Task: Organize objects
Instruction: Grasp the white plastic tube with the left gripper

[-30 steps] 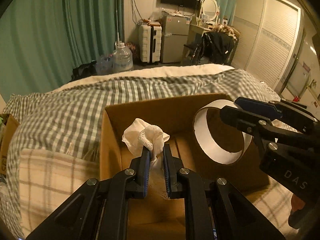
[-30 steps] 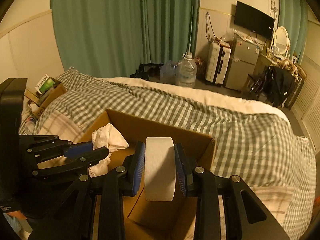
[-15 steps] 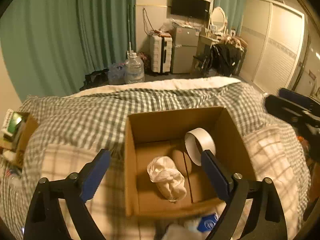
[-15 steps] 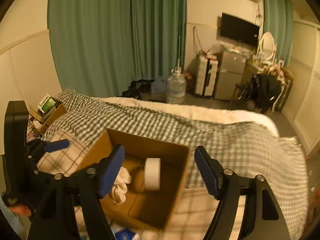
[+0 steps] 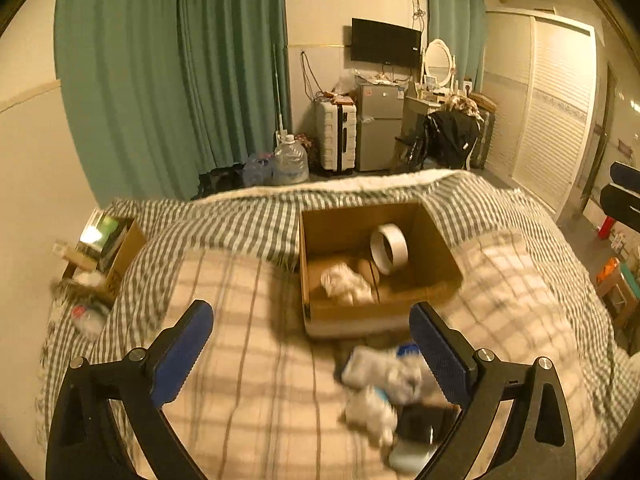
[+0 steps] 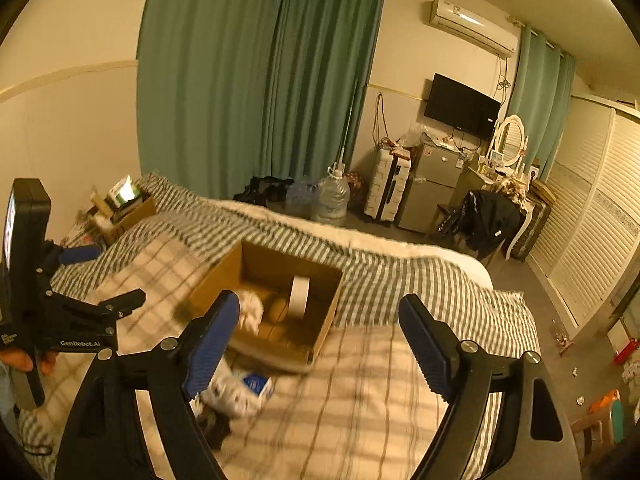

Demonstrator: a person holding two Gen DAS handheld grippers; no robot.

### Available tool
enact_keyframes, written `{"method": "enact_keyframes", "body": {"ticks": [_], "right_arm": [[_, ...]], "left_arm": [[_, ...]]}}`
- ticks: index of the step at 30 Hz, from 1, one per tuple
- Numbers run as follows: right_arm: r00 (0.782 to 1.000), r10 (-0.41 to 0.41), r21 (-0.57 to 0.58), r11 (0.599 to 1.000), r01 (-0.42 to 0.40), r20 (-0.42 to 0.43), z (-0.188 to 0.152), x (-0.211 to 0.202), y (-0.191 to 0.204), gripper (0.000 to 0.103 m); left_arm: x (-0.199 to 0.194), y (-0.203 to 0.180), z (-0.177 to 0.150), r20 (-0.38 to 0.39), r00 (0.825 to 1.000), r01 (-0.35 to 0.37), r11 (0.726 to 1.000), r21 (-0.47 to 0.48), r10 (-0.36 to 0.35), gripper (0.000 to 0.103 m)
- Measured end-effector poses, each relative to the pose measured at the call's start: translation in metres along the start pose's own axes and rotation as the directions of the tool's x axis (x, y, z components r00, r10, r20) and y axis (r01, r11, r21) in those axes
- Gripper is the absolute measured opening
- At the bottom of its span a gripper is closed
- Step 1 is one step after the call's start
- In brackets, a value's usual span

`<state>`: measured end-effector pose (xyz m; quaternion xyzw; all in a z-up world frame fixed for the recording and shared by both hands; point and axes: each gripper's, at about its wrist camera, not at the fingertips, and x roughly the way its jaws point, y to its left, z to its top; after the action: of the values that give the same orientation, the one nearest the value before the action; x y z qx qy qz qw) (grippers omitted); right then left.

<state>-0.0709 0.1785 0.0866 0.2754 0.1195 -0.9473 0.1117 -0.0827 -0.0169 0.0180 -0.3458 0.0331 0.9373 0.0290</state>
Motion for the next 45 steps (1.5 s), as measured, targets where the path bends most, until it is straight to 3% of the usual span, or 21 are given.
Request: {"method": "enact_keyframes", "body": {"ticks": [6,12,18,20,22,25,27,28,30,31,32,36,42,43,45], "right_arm": [[0.998,-0.01,0.017,1.0,0.011,-0.065,-0.073,0.001,0.02,0.082],[0.983,-0.013,0.102,0.994,0.032,-0.181,-0.144,0.023,0.027,0.082],[0.969,-0.023,0.108,0.993,0.051,-0.247,-0.172,0.033,0.027,0.082],[0.967,-0.028,0.117,0.991,0.06,-0.254,-0.175,0.033,0.024,0.082],[0.966,-0.026,0.125,0.99,0.06,-0.258,-0.176,0.034,0.022,0.082],[0.966,-0.026,0.125,0.99,0.06,-0.258,-0.175,0.034,0.025,0.082],[0.965,-0.023,0.128,0.99,0.059,-0.262,-0.177,0.036,0.025,0.082],[0.964,-0.024,0.128,0.99,0.06,-0.265,-0.178,0.036,0.025,0.082],[0.962,-0.027,0.133,0.989,0.065,-0.271,-0.18,0.037,0.025,0.082],[0.962,-0.027,0.133,0.989,0.066,-0.271,-0.18,0.037,0.025,0.082],[0.962,-0.026,0.133,0.989,0.065,-0.271,-0.181,0.037,0.026,0.082],[0.963,-0.034,0.126,0.99,0.07,-0.268,-0.18,0.034,0.027,0.082],[0.967,-0.03,0.107,0.992,0.059,-0.255,-0.173,0.033,0.033,0.082],[0.968,-0.026,0.102,0.993,0.053,-0.25,-0.17,0.034,0.036,0.082],[0.971,-0.014,0.078,0.996,0.033,-0.24,-0.163,0.038,0.045,0.082]], "left_arm": [[-0.003,-0.016,-0.064,-0.03,0.999,0.035,0.998,-0.05,-0.037,0.101],[0.018,-0.046,-0.12,-0.141,0.989,0.05,0.999,-0.014,-0.052,0.101],[0.008,-0.06,-0.153,-0.183,0.98,0.091,0.995,0.037,-0.083,0.099],[0.008,-0.068,-0.159,-0.205,0.974,0.113,0.991,0.075,-0.096,0.094],[0.015,-0.079,-0.163,-0.246,0.962,0.153,0.981,0.118,-0.121,0.092],[0.036,-0.098,-0.177,-0.359,0.915,0.256,0.954,0.157,-0.187,0.092],[0.047,-0.103,-0.181,-0.391,0.897,0.283,0.948,0.145,-0.207,0.092],[0.051,-0.102,-0.179,-0.4,0.884,0.31,0.944,0.118,-0.24,0.086],[0.054,-0.096,-0.176,-0.407,0.858,0.366,0.929,0.058,-0.313,0.063],[0.052,-0.094,-0.175,-0.4,0.843,0.405,0.914,0.033,-0.359,0.044],[0.048,-0.093,-0.175,-0.391,0.84,0.421,0.907,0.03,-0.377,0.025],[0.028,-0.091,-0.171,-0.363,0.847,0.428,0.903,0.033,-0.388,0.015],[0.005,-0.045,-0.142,-0.266,0.845,0.452,0.886,-0.105,-0.463,0.012],[0.004,-0.038,-0.135,-0.252,0.849,0.448,0.885,-0.126,-0.465,0.012],[0.008,-0.025,-0.122,-0.227,0.874,0.408,0.903,-0.138,-0.43,0.012]]}}
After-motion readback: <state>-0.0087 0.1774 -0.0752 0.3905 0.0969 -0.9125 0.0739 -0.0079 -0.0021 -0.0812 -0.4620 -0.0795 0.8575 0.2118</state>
